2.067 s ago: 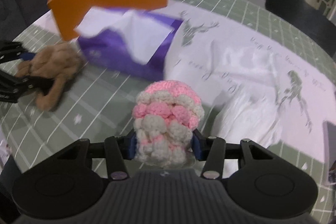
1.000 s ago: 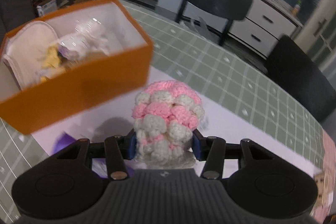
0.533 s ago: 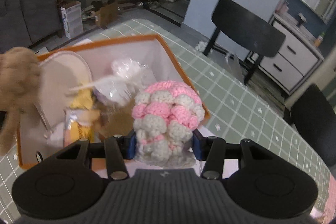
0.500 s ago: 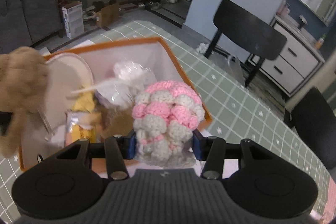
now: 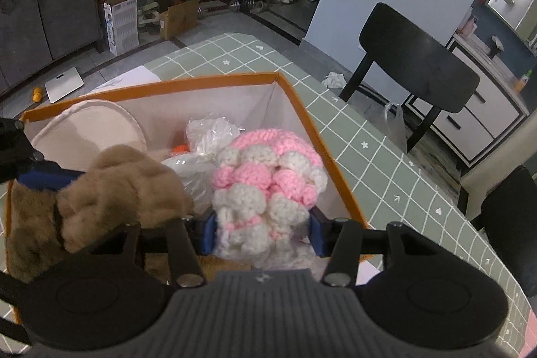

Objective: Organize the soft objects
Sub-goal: 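Lower the plush toy with the left tool while the right tool lowers the knitted item into the box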

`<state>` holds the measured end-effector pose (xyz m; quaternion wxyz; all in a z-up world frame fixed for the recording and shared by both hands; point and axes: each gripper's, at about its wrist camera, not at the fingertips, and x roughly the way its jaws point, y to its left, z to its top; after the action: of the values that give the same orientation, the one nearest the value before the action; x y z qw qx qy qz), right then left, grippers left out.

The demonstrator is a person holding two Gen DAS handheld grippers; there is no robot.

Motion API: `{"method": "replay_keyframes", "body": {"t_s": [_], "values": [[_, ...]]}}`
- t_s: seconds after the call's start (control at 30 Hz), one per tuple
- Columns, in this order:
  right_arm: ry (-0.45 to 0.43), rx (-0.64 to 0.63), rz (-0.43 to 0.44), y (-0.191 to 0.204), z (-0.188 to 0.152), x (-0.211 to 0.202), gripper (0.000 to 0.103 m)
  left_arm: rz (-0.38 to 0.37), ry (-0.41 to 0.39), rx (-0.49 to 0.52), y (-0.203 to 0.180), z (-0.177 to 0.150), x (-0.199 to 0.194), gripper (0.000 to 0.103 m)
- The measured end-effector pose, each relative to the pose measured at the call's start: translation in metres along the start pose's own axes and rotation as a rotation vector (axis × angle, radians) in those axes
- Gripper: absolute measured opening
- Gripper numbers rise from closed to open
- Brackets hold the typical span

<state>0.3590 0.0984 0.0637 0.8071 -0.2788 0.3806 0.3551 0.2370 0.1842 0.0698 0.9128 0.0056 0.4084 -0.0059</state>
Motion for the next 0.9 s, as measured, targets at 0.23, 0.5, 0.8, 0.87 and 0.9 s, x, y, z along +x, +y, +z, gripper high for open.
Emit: {"method": "replay_keyframes", "body": {"t_s": [0.23, 0.5, 0.8, 0.87, 0.9], "values": [[0.058, 0.001, -0.021, -0.003, -0.002, 0.034, 0.053, -0.006, 0.062, -0.024, -0.001, -0.002, 0.026, 0.07], [0.088, 0.001, -0.031, -0.001, -0.008, 0.055, 0.06, -0.018, 0.104, -0.08, 0.001, -0.003, 0.038, 0.071], [0.07, 0.001, -0.031, -0.005, -0.007, 0.042, 0.065, -0.012, 0.1, -0.073, -0.001, 0.0, 0.027, 0.079], [0.058, 0.007, -0.034, -0.005, -0.005, 0.035, 0.065, -0.006, 0.08, -0.069, -0.003, 0.001, 0.019, 0.08], [0.052, 0.009, -0.035, -0.006, -0.005, 0.031, 0.065, 0.002, 0.065, -0.065, -0.003, 0.003, 0.014, 0.081]]}}
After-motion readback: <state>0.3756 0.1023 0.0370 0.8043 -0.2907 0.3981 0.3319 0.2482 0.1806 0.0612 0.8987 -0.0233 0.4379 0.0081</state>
